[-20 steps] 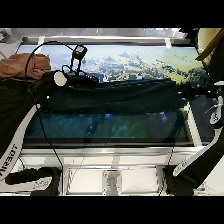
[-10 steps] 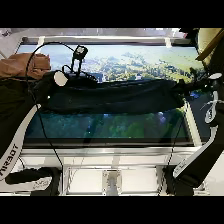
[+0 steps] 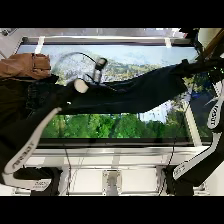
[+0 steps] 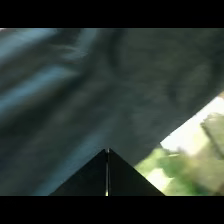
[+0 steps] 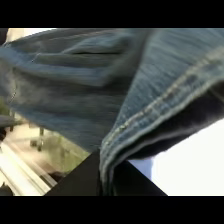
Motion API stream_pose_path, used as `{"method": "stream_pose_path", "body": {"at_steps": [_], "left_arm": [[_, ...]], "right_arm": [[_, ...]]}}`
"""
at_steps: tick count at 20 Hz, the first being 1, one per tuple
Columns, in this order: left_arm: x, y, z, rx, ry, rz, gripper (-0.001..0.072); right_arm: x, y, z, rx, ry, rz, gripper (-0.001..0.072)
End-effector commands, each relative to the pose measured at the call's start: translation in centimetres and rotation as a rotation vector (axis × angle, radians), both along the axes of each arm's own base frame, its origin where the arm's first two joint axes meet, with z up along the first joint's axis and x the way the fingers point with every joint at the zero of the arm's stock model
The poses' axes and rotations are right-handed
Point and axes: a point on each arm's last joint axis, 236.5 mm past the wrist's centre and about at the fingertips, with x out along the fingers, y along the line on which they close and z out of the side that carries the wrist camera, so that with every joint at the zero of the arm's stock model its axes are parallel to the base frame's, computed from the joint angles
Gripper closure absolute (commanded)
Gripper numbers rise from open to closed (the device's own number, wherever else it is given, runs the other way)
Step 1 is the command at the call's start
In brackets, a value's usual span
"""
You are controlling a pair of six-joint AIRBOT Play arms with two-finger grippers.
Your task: Fold the clothes and pants, and hang the long-sleeved shirts on hangers.
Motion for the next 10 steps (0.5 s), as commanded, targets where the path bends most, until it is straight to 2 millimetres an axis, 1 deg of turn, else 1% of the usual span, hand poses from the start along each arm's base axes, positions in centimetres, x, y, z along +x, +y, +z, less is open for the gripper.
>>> {"method": "stream_pose_path", "body": {"at_steps": [1,2,3,5,6,8,9,10], "left_arm": [[-1.5,-6.6,-4.2,-0.124,0.097,0.063,0.0687],[-1.4,-7.5,-5.1,-0.166,0.132,0.113,0.0687],[-1.4,-8.0,-6.0,-0.18,0.157,0.135,0.0688],[-1.8,-8.1,-7.7,-0.165,0.189,0.134,0.0687],[-1.8,-8.1,-8.0,-0.161,0.193,0.136,0.0687],[-1.4,-7.7,-7.9,-0.163,0.192,0.145,0.0687],[-1.1,-7.4,-7.4,-0.17,0.188,0.15,0.0687],[-0.6,-6.9,-6.5,-0.179,0.183,0.153,0.0687]], "right_arm": [[0.4,6.1,1.5,0.001,-0.009,0.031,0.069],[0.5,7.7,1.6,0.005,-0.01,0.04,0.0689],[0.7,9.4,1.7,0.006,-0.025,0.056,0.0689],[1.0,12.3,2.0,0.009,-0.054,0.08,0.069],[1.0,13.6,2.1,0.011,-0.064,0.094,0.0689],[0.8,15.9,2.2,0.012,-0.081,0.12,0.069],[0.7,17.0,2.0,0.004,-0.084,0.129,0.069],[0.7,17.8,1.6,-0.013,-0.075,0.119,0.069]]}}
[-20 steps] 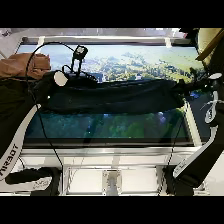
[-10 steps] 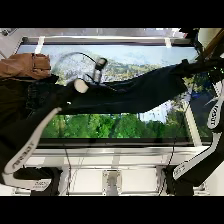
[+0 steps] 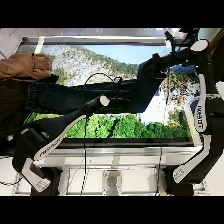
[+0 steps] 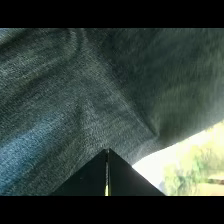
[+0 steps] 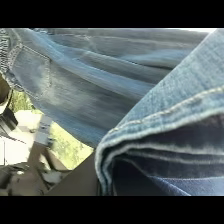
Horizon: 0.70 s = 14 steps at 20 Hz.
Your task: Fold the clothes and pants, and hang the long-sleeved shirts on hangers.
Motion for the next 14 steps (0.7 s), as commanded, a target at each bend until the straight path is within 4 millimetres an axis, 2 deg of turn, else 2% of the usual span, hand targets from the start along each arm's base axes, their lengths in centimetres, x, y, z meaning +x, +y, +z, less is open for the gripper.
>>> {"method": "stream_pose_path", "body": {"at_steps": [1,2,4,7,9,11,14], "left_arm": [[1.2,1.4,1.8,-0.025,0.003,0.018,0.0687],[1.6,2.9,3.0,-0.008,-0.013,-0.005,0.0687],[2.1,7.7,5.1,0.069,-0.029,-0.06,0.0688],[4.5,18.5,7.6,0.205,-0.006,0.054,0.0687],[5.6,24.9,9.5,0.251,-0.005,0.152,0.0687],[6.0,29.2,11.3,0.248,-0.006,0.227,0.0687],[6.0,32.7,12.6,0.248,-0.008,0.29,0.0687]], "right_arm": [[0.3,3.6,-0.8,-0.041,-0.002,-0.015,0.069],[0.3,4.4,-1.6,-0.073,0.007,-0.024,0.069],[0.0,6.2,-3.0,-0.128,0.002,-0.016,0.069],[-0.2,10.1,-4.3,-0.166,-0.041,-0.003,0.069],[-0.4,13.3,-5.9,-0.164,-0.033,-0.003,0.069],[-1.0,16.9,-8.3,-0.157,-0.016,0.015,0.069],[-2.3,22.7,-11.9,-0.124,0.002,0.029,0.069]]}}
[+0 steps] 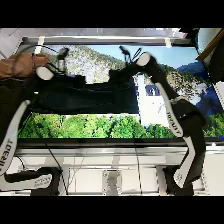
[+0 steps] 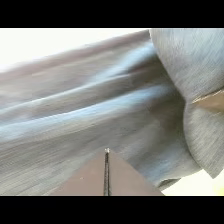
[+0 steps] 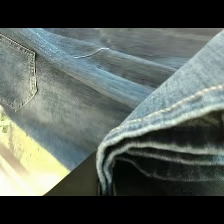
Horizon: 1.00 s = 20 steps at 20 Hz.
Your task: Fold the clothes and pants, and hang the long-sleeved shirts on hangers.
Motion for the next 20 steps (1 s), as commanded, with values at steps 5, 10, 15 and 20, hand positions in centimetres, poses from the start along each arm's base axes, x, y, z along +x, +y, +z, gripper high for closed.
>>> {"method": "stream_pose_path", "body": {"at_steps": [5,10,15,20], "left_arm": [[-0.7,5.6,0.8,0.057,0.026,0.074,0.0686],[-0.9,5.7,0.9,0.057,0.027,0.072,0.0687],[-1.2,5.6,1.7,0.053,0.016,0.069,0.0686],[-1.2,5.0,2.0,0.026,0.017,0.068,0.0686]], "right_arm": [[-2.3,11.0,-4.3,0.065,-0.072,0.015,0.0409],[-2.5,5.9,-1.7,-0.056,-0.072,0.104,0.02],[-0.8,-7.8,2.5,-0.202,-0.021,0.052,0.0201],[1.1,-12.1,-0.3,-0.218,0.023,-0.052,0.0381]]}}
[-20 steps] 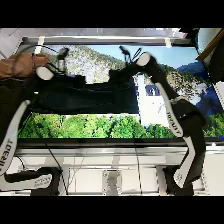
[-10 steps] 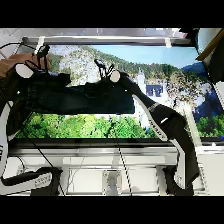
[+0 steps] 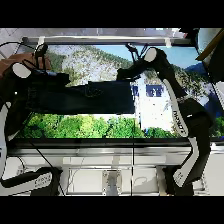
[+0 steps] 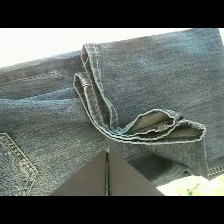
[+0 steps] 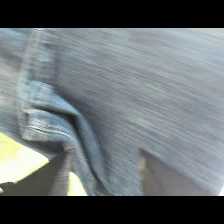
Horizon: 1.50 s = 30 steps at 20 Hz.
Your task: Fold the clothes and pants, and hang the long-sleeved shirts on hangers.
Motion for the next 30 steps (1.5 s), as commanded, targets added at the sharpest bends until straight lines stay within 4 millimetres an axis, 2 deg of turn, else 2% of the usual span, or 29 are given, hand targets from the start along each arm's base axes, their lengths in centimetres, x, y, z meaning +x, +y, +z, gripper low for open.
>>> {"method": "stream_pose_path", "body": {"at_steps": [1,4,6,9,10,11,13,15,16,18,20,21,22,24,27,28,30], "left_arm": [[-0.1,-0.5,0.3,-0.025,0.0,-0.001,0.0686],[-0.1,-0.5,0.3,-0.025,0.0,-0.001,0.0686],[-0.1,-0.5,0.3,-0.024,0.0,-0.001,0.0686],[-0.1,-0.4,0.3,-0.024,0.0,-0.001,0.0686],[-0.1,-0.4,0.3,-0.024,0.0,-0.001,0.0686],[-0.1,-0.5,0.3,-0.024,0.0,-0.001,0.0686],[-0.1,-0.5,0.3,-0.024,0.0,-0.001,0.0686],[-0.2,-0.5,0.2,-0.024,0.005,-0.004,0.0686],[-0.3,-0.5,0.1,-0.024,0.011,-0.008,0.0686],[-0.6,-0.6,0.0,-0.023,0.024,-0.015,0.0686],[-0.7,-0.6,0.0,-0.023,0.025,-0.016,0.0686],[-0.7,-0.6,0.0,-0.023,0.025,-0.016,0.0686],[-0.7,-0.6,0.0,-0.023,0.026,-0.016,0.0686],[-0.9,-0.7,-0.2,-0.023,0.037,-0.022,0.0686],[-1.5,-0.1,-0.8,0.017,0.061,-0.034,0.0686],[-1.5,0.0,-0.9,0.025,0.061,-0.034,0.0685],[-1.5,0.1,-1.0,0.03,0.061,-0.034,0.0654]], "right_arm": [[0.2,-2.1,-2.9,-0.024,0.044,-0.045,0.0402],[0.0,1.0,-6.6,0.001,0.081,-0.03,0.0404],[0.4,4.5,-8.0,0.085,0.081,-0.043,0.0651],[0.7,8.6,-8.3,0.175,0.062,-0.059,0.0655],[0.1,9.5,-8.6,0.175,0.067,-0.045,0.069],[-0.7,10.2,-8.9,0.169,0.08,-0.024,0.0689],[-3.8,11.5,-9.2,0.149,0.152,0.059,0.0689],[-8.9,12.5,-9.3,0.118,0.252,0.229,0.069],[-11.5,13.1,-8.8,0.117,0.304,0.308,0.0689],[-15.3,14.8,-7.3,0.138,0.34,0.44,0.0689],[-17.7,16.3,-5.7,0.142,0.323,0.516,0.0689],[-18.1,16.6,-5.0,0.136,0.304,0.531,0.0689],[-17.7,16.1,-4.5,0.112,0.27,0.532,0.0689],[-14.8,12.5,-4.3,-0.008,0.18,0.49,0.0689],[-8.2,3.3,-3.3,-0.159,0.085,0.329,0.0676],[-6.9,0.4,-3.3,-0.167,0.1,0.275,0.0627],[-5.0,-5.0,-4.0,-0.161,0.163,0.154,0.0299]]}}
